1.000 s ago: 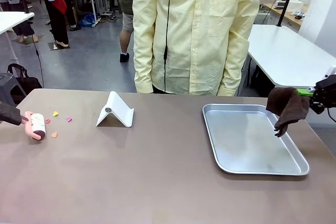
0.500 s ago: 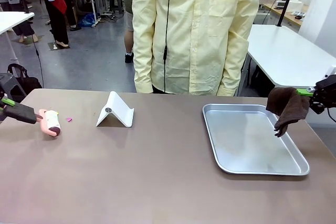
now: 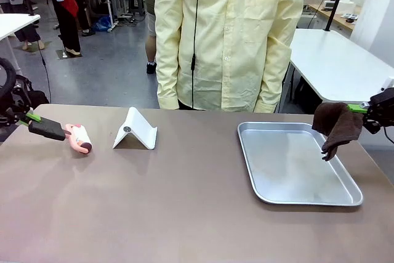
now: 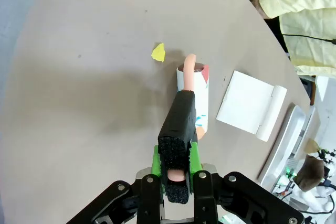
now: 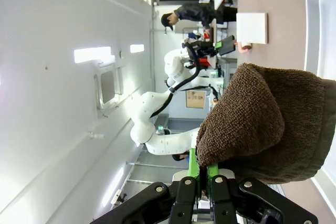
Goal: Clean the surface of the table.
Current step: Clean the area not pointed to by the person.
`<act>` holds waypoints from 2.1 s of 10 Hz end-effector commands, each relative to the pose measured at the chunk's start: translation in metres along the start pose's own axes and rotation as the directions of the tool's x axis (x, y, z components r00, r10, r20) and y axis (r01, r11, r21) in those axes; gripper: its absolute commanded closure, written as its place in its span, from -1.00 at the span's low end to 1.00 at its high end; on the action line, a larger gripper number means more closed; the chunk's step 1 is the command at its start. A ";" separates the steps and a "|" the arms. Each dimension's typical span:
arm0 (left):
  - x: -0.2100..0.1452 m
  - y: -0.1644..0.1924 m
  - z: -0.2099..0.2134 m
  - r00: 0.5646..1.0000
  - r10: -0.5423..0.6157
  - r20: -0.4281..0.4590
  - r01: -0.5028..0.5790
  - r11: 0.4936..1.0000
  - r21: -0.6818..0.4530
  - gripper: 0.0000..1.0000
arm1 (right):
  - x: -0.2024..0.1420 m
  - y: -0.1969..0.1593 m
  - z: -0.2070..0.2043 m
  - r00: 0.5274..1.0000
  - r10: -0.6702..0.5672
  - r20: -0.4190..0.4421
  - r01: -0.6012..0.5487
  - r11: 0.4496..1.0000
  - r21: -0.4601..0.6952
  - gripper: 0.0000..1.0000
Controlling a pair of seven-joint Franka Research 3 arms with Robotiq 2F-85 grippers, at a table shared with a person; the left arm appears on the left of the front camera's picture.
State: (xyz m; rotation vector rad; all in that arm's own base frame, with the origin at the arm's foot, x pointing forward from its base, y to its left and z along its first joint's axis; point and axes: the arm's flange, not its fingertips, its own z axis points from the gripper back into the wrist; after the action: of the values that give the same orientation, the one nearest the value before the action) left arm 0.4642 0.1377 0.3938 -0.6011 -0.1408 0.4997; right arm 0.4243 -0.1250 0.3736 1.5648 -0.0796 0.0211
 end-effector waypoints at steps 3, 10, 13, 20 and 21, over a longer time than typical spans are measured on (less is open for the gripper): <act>0.017 -0.011 -0.036 0.999 0.005 -0.051 -0.003 0.998 0.056 0.61 | 0.002 0.003 -0.003 1.000 0.022 0.007 -0.022 1.000 -0.002 0.88; -0.016 -0.033 0.053 0.989 -0.143 0.040 0.148 0.975 -0.166 0.61 | 0.002 0.003 -0.003 1.000 0.022 0.007 -0.022 1.000 -0.002 0.88; -0.060 -0.004 0.128 0.975 -0.217 0.044 0.220 0.928 -0.301 0.61 | 0.002 0.003 -0.003 1.000 0.022 0.007 -0.022 1.000 -0.002 0.88; -0.098 0.111 0.170 0.987 -0.150 -0.050 0.110 0.880 -0.462 0.61 | 0.002 0.003 -0.003 1.000 0.022 0.007 -0.022 1.000 -0.002 0.88; -0.095 0.103 0.169 0.976 -0.194 -0.098 0.118 0.854 -0.507 0.61 | 0.002 0.003 -0.003 1.000 0.022 0.007 -0.022 1.000 -0.002 0.88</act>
State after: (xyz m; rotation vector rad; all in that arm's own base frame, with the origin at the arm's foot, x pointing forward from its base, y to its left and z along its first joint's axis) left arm 0.2827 0.2497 0.4656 -1.0592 -0.1947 0.3350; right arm 0.4246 -0.1250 0.3736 1.5642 -0.0798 0.0213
